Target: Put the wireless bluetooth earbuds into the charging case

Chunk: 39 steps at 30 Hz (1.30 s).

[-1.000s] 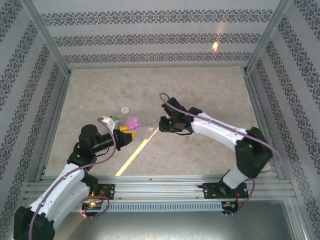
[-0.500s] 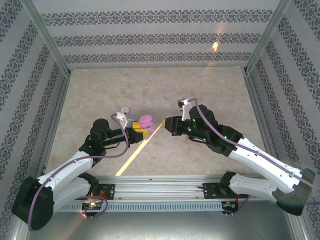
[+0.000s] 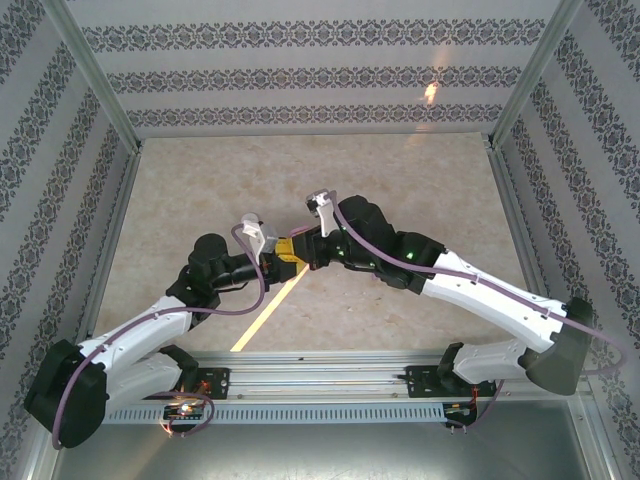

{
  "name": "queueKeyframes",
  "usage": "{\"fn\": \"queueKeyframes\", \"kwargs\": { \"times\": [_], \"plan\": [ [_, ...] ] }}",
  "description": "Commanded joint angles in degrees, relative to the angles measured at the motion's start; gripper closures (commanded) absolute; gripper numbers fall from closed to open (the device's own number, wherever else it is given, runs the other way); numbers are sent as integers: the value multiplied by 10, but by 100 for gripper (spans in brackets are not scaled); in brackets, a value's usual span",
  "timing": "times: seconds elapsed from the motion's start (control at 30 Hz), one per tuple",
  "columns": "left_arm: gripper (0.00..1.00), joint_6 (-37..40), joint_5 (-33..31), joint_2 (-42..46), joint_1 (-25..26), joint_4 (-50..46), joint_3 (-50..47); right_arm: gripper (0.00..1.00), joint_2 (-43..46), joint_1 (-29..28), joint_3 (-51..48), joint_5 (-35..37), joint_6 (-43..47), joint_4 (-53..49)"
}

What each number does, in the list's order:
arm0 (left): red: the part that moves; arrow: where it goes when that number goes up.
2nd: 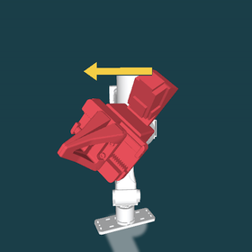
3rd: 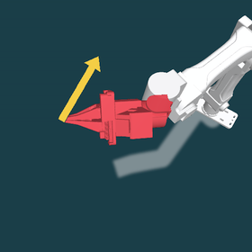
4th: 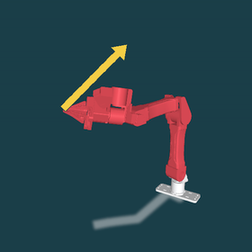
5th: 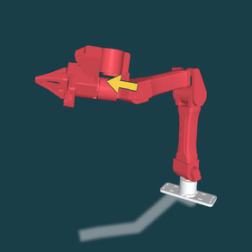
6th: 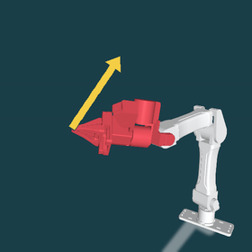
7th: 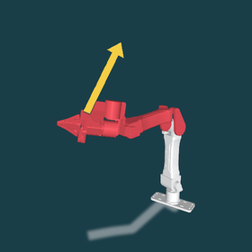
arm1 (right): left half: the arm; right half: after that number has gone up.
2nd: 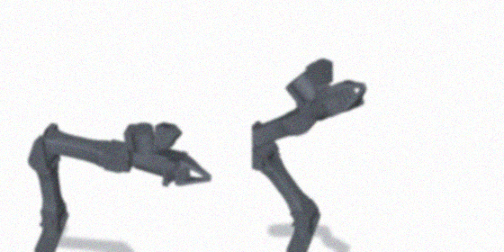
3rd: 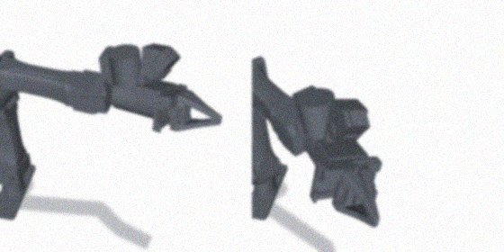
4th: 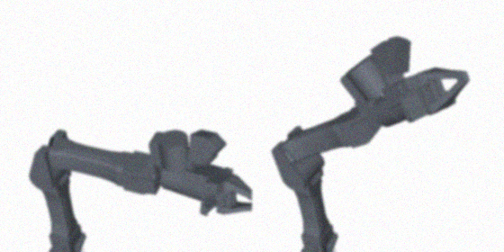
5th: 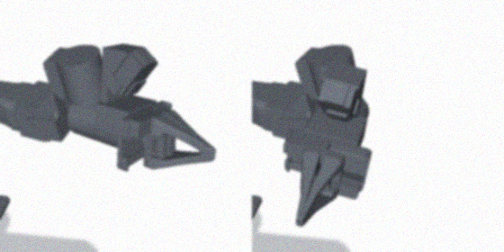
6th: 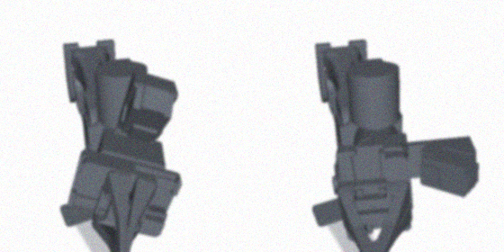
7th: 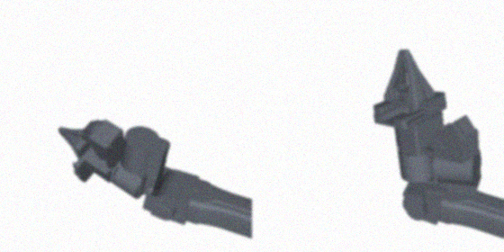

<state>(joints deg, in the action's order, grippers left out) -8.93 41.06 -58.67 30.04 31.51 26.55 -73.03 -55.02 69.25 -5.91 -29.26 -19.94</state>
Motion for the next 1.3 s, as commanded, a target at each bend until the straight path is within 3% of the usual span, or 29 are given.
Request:
{"fn": "queueKeyframes", "kwargs": {
  "times": [0.0,0.83,1.27],
  "plan": [
    [95,15,-2,-4,7,22,23,87,5,-5,12,16,38,-30],
    [96,1,0,-20,8,37,35,85,-30,-3,12,40,53,-73],
    [96,-5,-3,-9,13,34,29,85,-32,13,9,33,31,-34]
  ]
}}
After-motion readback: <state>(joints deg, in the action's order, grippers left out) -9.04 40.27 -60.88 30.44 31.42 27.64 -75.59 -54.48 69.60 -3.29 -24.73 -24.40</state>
